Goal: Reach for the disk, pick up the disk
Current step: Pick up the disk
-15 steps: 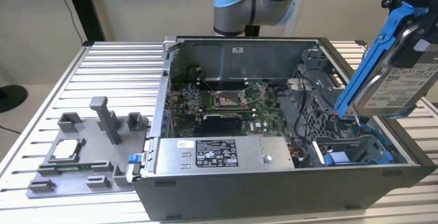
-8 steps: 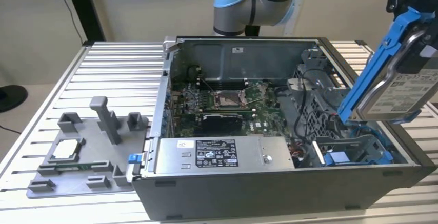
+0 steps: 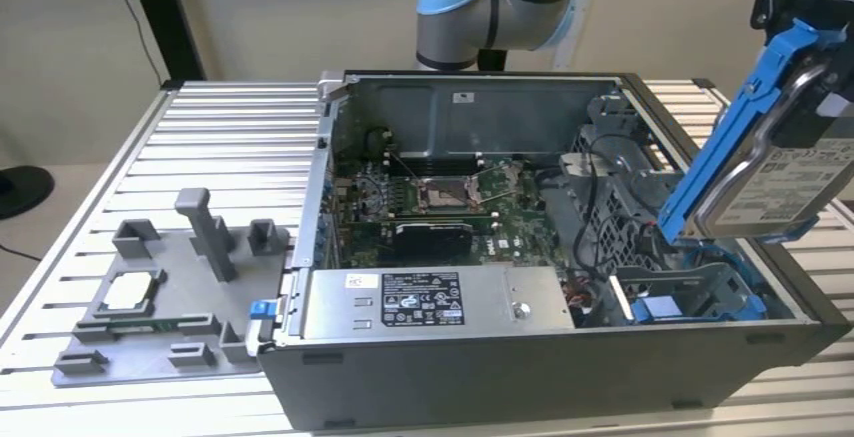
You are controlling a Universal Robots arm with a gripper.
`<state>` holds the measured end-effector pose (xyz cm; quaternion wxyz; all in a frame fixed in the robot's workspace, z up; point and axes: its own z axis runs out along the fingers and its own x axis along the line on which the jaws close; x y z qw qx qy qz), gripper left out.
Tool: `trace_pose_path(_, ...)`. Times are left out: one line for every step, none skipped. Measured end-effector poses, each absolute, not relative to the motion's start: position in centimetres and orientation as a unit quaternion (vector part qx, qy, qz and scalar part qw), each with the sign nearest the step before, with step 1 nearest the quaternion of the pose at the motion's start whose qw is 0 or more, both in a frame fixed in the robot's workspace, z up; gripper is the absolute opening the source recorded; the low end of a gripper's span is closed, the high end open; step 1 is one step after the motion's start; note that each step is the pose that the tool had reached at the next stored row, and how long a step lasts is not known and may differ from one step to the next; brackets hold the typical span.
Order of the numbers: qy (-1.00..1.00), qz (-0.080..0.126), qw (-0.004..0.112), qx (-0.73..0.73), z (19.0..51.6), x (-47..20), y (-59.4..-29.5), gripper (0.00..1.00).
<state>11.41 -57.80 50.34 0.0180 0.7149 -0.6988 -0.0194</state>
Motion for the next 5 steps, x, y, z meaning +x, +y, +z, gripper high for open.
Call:
trace_pose_path(-0.699, -0.019, 0.018, 0.715, 50.33, 11.41, -57.80, 0.00)
trace_pose_path(-0.699, -0.020, 0.018, 0.715, 50.31, 11.41, -57.82, 0.00)
trace_pose_path(-0.699, -0.020, 0.018, 0.715, 50.31, 11.41, -57.83, 0.00)
trace_pose_path(-0.699, -0.019, 0.018, 0.715, 50.31, 11.41, -57.83, 0.00)
trace_pose_path(-0.699, -0.020, 0.018, 0.715, 50.31, 11.41, -57.83, 0.00)
